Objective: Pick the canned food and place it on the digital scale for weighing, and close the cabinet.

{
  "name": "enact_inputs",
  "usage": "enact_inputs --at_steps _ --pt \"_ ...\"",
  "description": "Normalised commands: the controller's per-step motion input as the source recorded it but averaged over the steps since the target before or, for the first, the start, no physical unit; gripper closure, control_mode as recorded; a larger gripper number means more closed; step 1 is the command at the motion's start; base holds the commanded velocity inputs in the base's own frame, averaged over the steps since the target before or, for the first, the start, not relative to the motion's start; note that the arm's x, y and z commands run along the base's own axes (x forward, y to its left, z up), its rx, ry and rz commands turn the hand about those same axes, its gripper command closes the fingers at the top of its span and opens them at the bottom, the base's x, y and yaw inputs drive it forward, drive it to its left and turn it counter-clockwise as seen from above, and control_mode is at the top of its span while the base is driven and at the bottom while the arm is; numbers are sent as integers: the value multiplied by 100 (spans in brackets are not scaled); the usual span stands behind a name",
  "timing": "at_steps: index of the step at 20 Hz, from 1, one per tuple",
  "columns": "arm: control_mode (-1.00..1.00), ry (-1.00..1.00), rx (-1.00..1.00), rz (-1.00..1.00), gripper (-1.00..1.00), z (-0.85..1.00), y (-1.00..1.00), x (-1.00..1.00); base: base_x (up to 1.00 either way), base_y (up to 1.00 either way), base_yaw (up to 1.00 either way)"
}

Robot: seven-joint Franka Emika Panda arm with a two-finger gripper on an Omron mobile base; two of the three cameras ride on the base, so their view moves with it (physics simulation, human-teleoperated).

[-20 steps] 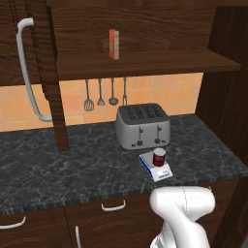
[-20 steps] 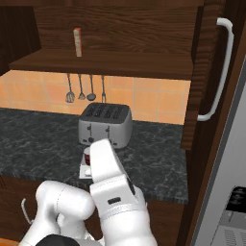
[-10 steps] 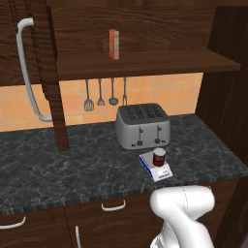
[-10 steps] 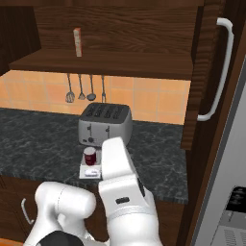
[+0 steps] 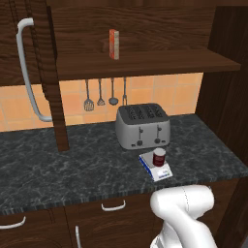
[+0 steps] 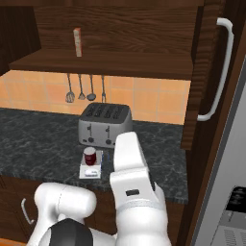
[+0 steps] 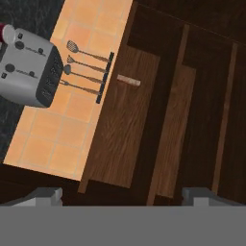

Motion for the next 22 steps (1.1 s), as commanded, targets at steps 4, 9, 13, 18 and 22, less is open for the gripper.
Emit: enact_inputs --at_steps 4,9,13,18,22 --pt "-100 0 4 -7 -100 0 -25 0 0 0 0" --pt "-100 0 2 -1 -100 0 -4 22 0 0 0" --pt "-100 0 0 0 -100 0 0 28 0 0 0" --pt "-100 0 0 0 -100 0 0 30 0 0 0" --pt "-100 0 2 -3 -100 0 -16 7 0 0 0"
